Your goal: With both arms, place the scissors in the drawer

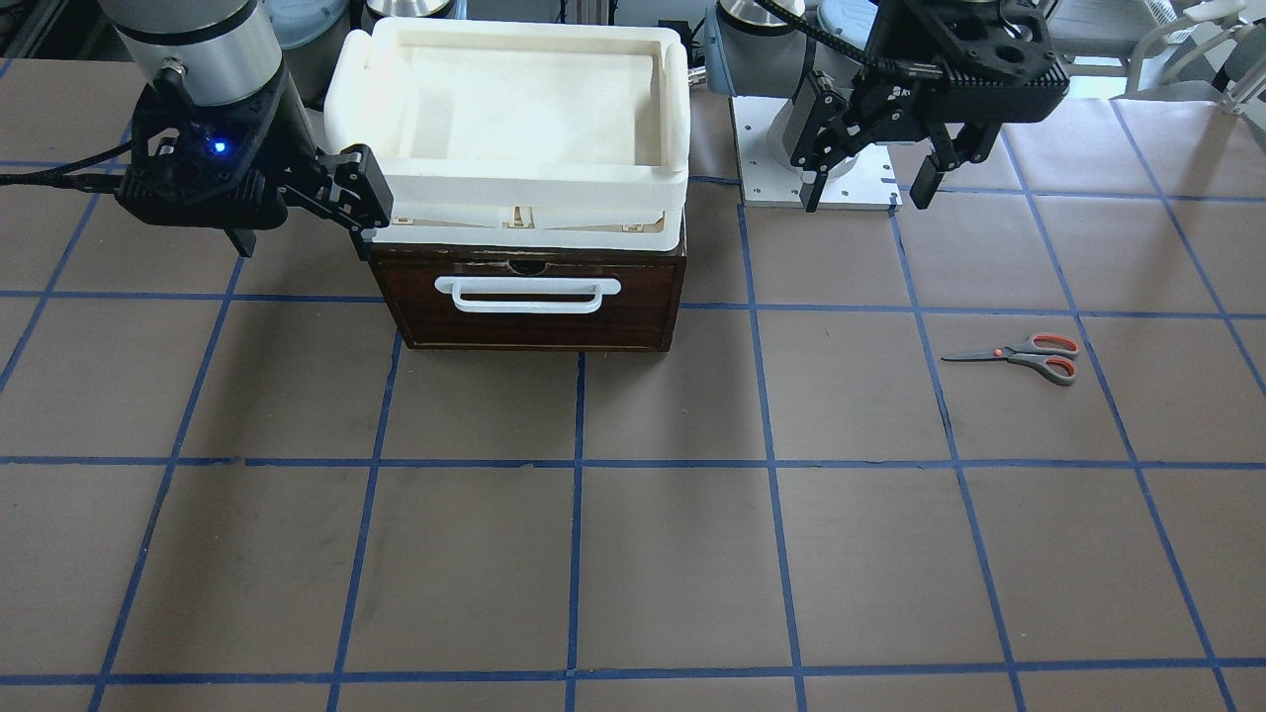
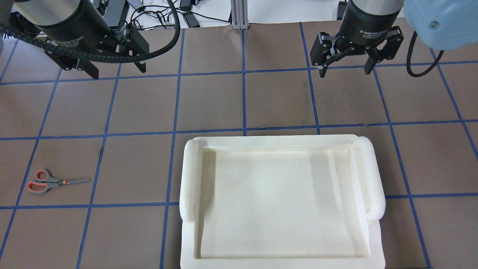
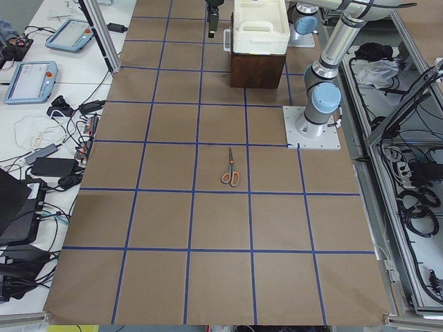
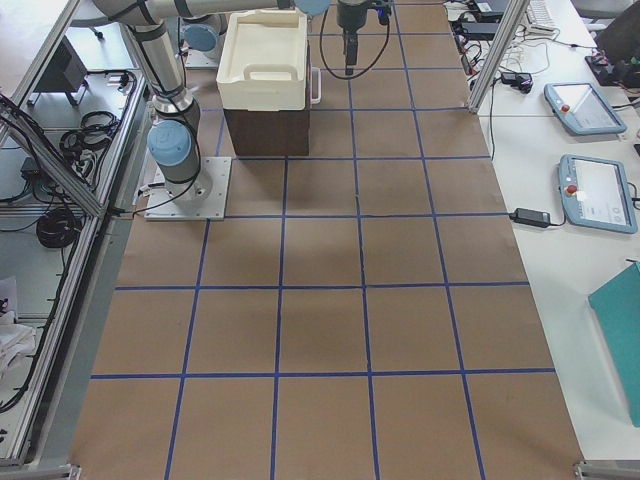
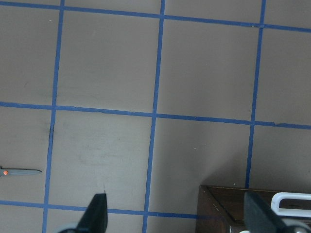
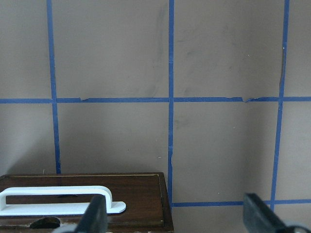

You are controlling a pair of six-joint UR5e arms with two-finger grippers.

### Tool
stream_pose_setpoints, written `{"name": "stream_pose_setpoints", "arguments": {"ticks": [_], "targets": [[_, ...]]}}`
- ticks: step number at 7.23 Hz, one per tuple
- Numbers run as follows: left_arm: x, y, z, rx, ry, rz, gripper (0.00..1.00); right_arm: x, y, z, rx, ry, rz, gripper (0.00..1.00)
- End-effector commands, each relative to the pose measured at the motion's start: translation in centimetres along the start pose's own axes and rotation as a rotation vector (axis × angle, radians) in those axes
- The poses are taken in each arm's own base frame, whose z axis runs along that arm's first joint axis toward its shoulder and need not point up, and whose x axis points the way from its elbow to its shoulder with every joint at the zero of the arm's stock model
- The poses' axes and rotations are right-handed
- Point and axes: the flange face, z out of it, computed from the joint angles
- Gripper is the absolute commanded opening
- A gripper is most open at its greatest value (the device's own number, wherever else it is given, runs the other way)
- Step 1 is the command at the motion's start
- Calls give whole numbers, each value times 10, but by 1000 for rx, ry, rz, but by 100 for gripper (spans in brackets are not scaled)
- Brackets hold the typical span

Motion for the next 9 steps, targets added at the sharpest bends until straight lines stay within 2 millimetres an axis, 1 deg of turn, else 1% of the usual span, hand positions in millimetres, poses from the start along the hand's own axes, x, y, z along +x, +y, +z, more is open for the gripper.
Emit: {"name": "stream_pose_setpoints", "arguments": {"ticks": [1,5,6,7,8,9], "targets": [[0,0,-1,2,0,0,100,1,0,0,0,2,1,100],[-1,1,0,-5,-3,-1,100,0,-5,-6,58,0,13,100],[0,1,0,-7,-2,0,100,1,-6,-2,43,4,5,100],[0,1,0,-7,-2,0,100,0,-4,-3,52,3,21,100],[0,2,-1,-8,-3,0,100,-1,-4,-5,61,-1,59,100],[-1,1,1,-11,-5,-1,100,-3,-7,-2,67,-6,227,100]]}}
